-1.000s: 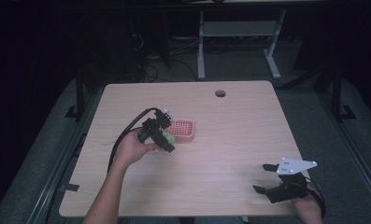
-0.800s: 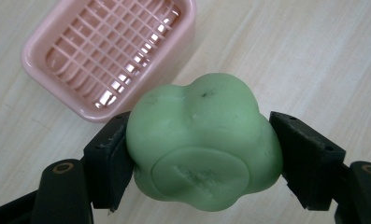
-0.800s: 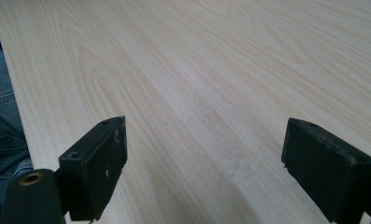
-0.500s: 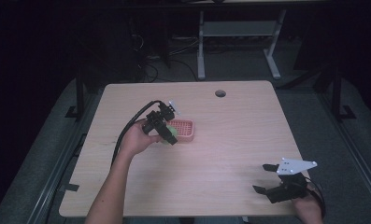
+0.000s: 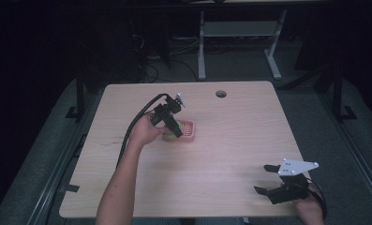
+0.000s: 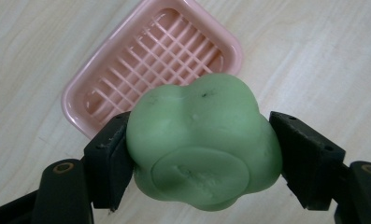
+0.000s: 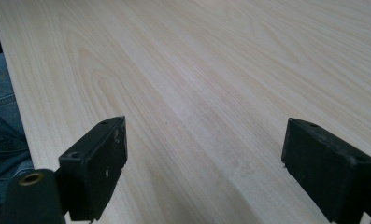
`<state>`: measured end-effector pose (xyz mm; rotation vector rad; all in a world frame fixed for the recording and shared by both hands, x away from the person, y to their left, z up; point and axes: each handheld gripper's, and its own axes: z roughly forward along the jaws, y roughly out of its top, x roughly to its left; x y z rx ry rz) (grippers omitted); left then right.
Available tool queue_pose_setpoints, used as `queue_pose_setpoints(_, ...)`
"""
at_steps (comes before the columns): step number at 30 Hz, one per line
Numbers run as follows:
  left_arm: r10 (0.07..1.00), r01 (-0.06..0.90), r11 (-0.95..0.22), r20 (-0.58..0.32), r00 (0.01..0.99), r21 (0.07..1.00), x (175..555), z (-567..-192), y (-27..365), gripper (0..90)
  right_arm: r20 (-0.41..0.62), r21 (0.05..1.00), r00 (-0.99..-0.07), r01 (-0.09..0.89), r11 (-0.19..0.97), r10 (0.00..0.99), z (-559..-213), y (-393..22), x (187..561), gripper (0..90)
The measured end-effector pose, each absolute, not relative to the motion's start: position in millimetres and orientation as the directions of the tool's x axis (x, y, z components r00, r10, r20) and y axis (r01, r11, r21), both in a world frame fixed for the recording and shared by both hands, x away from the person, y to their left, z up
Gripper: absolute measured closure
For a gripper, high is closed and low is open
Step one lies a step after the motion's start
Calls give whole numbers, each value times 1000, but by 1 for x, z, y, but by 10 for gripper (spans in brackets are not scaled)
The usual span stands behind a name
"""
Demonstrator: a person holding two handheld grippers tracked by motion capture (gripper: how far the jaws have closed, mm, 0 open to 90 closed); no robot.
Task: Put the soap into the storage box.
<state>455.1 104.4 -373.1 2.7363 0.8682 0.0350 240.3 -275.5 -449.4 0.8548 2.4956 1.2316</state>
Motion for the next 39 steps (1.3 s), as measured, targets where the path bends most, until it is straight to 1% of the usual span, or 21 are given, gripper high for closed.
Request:
queue_pose_setpoints(3,577,572,-777,-67,814,263,461,-375,104,265,54,784,-802,403,473,595,-449,-276,240,138)
queue_pose_setpoints(12,615,607,-757,-51,787,243,476,-382,99,265,50,784,-803,400,474,594,-449,-276,239,138)
queue_pose_setpoints(18,650,647,-726,-75,756,234,484,-390,97,265,57,788,-801,403,467,596,-449,-277,239,138)
queue_pose_setpoints(22,656,653,-721,-74,751,232,487,-395,94,265,55,789,-802,400,466,595,-449,-277,239,138)
queue_pose_setpoints(31,667,665,-720,-67,742,199,494,-405,91,264,57,789,-802,401,466,594,-449,-278,239,137)
queue_pose_setpoints(32,678,678,-710,-75,731,191,493,-407,90,264,57,789,-802,401,466,594,-449,-278,239,138)
queue_pose_setpoints(34,673,673,-718,-69,737,177,496,-409,91,264,57,789,-802,401,465,594,-449,-278,239,138)
queue_pose_setpoints(39,670,671,-720,-71,739,177,496,-412,89,262,57,790,-803,400,465,593,-449,-278,239,138)
